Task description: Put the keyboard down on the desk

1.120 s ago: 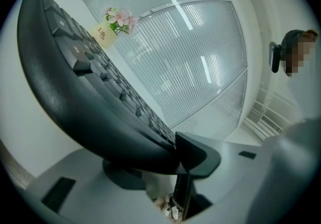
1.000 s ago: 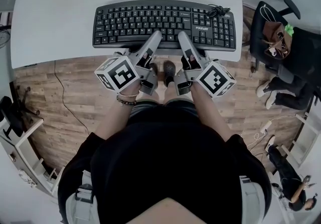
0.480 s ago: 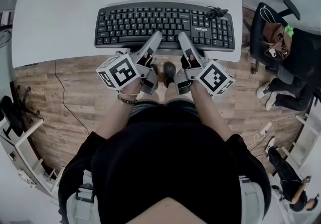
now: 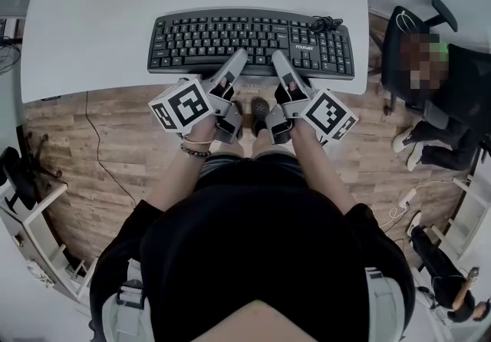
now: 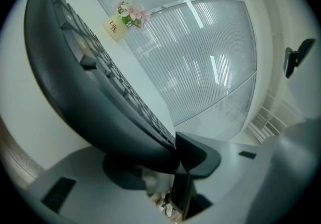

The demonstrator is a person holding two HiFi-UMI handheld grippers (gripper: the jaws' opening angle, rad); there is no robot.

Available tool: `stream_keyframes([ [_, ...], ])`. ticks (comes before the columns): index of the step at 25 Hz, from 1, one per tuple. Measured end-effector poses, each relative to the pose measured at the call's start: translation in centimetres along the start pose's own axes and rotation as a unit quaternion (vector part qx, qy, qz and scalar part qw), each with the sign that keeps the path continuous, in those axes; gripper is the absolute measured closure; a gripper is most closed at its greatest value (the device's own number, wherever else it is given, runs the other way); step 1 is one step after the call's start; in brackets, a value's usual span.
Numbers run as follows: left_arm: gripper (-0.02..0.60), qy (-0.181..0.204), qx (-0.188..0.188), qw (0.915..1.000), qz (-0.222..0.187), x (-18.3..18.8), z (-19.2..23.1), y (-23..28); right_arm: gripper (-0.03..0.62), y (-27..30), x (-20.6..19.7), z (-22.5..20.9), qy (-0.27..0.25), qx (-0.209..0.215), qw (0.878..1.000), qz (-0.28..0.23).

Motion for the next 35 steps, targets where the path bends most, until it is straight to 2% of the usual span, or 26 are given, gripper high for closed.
stream_keyframes([
  [7,0.402,-0.015,0.005,0.9998,0.015,-0.5,0.2,0.0,0.418,0.0,-0.2,-0.2,-0.002,-0.005,1.000,0.012],
  [12,0.403,-0.008,0.007,0.9996,0.026,-0.6,0.3,-0.1,0.413,-0.1,-0.5,-0.3,-0.015,-0.006,0.999,0.032],
  [20,0.403,-0.015,-0.009,0.9988,0.046,-1.2,0.4,-0.8,0.410,-0.5,-1.3,-0.3,-0.027,0.010,0.998,0.064],
  [35,0.405,-0.009,-0.019,0.9983,0.054,-2.8,0.0,-2.5,0.413,-2.5,-2.8,-0.3,-0.022,0.011,0.998,0.054],
])
Point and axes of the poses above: the fingertips, and each gripper's own axes: y forward along the fingers, z to its left, x out of its top, the point moved 3 cm from there along -y, backward along the fingers, and after that the axes turned 3 degrees about -x, right-handed, at the moved point
